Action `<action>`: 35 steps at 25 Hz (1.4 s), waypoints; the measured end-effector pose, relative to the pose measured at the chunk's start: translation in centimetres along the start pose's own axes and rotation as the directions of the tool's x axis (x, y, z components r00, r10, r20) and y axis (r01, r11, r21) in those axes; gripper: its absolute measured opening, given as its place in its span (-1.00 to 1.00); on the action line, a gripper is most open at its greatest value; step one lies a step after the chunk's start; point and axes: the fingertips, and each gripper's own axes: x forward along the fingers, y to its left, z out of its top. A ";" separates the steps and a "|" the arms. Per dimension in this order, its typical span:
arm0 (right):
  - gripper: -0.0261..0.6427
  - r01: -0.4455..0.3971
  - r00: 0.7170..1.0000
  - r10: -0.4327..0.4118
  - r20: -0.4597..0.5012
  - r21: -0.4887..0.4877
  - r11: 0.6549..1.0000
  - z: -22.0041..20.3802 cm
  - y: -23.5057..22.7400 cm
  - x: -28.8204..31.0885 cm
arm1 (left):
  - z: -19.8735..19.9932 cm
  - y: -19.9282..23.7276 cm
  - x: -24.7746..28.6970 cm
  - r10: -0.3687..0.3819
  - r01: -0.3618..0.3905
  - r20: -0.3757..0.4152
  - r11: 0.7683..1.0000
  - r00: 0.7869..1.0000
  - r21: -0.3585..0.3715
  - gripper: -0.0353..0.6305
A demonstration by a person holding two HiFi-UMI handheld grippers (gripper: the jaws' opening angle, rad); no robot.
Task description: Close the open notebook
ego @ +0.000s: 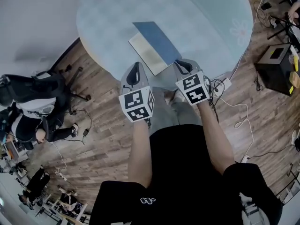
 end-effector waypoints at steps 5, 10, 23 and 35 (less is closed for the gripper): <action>-0.77 0.003 0.993 -0.025 -0.112 -0.194 0.981 -1.2 1.3 1.2 | -0.2 0.3 -0.5 0.012 -0.012 0.003 1.000 1.000 -0.011 -0.88; -0.81 -0.076 0.982 0.035 -0.187 -0.219 0.973 -1.6 2.5 1.9 | 0.0 0.4 -0.7 0.009 -0.009 0.014 1.000 1.000 -0.019 -0.88; -0.89 0.005 0.923 -0.045 0.381 0.107 0.994 11.7 -5.8 -8.8 | 9.4 -5.0 0.0 -0.110 0.107 0.194 0.994 0.975 0.028 -0.88; -0.89 0.039 0.705 -0.153 0.692 0.178 0.983 19.6 -11.6 -21.6 | 22.3 -14.6 -2.6 -0.295 0.259 0.432 0.955 0.852 0.142 -0.88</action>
